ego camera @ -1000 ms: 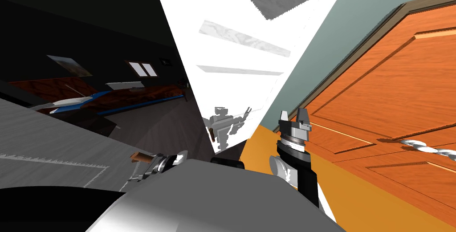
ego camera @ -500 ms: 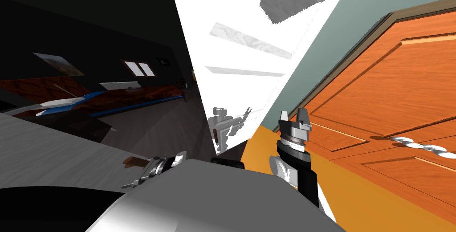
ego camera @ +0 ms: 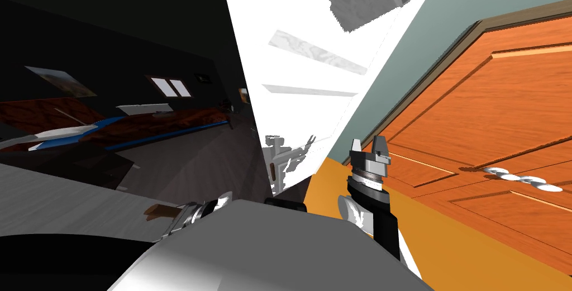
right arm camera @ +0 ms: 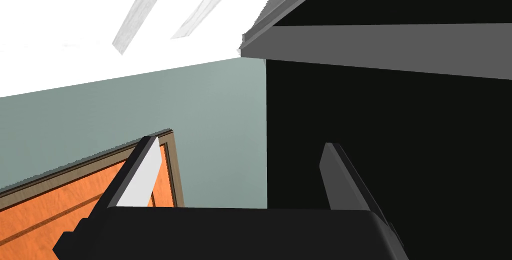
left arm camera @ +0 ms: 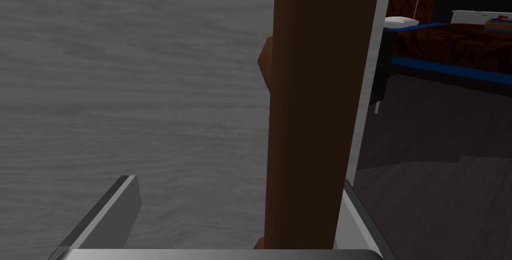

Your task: Push the door open

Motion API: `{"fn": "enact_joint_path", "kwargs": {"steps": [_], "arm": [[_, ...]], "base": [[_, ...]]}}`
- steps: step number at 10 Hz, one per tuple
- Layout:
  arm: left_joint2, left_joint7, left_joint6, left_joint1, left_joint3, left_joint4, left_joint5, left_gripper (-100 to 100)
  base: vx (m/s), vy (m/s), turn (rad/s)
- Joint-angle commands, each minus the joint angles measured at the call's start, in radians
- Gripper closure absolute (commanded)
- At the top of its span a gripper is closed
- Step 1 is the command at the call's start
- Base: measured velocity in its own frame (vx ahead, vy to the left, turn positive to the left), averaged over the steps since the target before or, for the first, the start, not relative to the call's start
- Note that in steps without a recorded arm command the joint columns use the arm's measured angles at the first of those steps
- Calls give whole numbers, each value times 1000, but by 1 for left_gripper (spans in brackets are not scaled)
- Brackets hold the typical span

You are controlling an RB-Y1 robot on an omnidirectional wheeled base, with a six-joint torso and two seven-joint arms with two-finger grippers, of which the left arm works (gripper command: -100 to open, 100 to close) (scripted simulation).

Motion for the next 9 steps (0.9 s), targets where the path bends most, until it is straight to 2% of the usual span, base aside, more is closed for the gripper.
{"fn": "enact_joint_path", "kwargs": {"steps": [1, 2, 3, 5, 7, 9], "arm": [[-13, -9, -23, 19, 29, -15, 12, 100], [-13, -9, -23, 19, 29, -15, 12, 100], [-25, -16, -31, 23, 45, -24, 20, 100], [-30, -19, -34, 24, 51, -27, 24, 100], [-51, -30, -45, 29, 75, -41, 36, 100], [-67, -36, -53, 32, 91, -49, 45, 100]], "base": [[28, 91, -49], [29, 90, -34], [37, 116, -61], [38, 110, -32], [74, 100, -27], [104, 165, 10]]}}
